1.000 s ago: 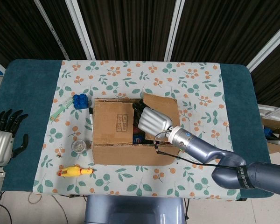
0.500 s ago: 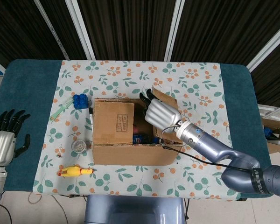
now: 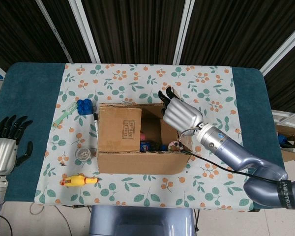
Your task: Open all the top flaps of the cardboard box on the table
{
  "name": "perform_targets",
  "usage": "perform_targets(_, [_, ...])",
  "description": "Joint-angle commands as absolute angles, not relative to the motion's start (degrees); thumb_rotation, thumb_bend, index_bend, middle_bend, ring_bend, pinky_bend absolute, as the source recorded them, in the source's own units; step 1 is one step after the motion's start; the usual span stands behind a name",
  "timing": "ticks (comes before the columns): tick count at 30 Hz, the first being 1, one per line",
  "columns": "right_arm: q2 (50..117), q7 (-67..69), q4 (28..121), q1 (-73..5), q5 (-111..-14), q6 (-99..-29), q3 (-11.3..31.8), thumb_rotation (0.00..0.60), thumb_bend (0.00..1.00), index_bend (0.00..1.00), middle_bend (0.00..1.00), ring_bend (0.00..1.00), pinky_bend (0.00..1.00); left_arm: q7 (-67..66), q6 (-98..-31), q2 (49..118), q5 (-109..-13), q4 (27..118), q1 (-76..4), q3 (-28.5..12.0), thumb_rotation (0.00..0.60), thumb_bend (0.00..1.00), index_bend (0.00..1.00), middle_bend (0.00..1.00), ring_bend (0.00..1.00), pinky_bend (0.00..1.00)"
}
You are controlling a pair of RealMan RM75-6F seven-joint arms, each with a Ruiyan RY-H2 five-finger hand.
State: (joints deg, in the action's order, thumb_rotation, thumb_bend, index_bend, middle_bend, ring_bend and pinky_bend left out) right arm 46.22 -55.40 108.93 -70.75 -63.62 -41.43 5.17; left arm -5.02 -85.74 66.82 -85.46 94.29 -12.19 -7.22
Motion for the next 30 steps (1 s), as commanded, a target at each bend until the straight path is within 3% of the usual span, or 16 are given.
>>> perform_targets(1, [45.2,-54.9,109.3,-70.7,-63.0,-41.8,5.8,0.6,1.0,0.39,0.38,0.09,0.19,-4.9,-85.7,66.8,-85.4,94.3,-12.2,-7.2,0.6,0.5,0.17,0.12,0.0,0.0])
perform_targets(30, [37.3,-51.2,104.5,-65.6,-62.8,-40.1,5.3,0.6,1.0,0.39,0.37,0.09,0.19,-6.1,-85.9,67.1,-86.1,94.7,-12.4,-7.0,0.6,0.5,0.17,0.12,0.0,0.0])
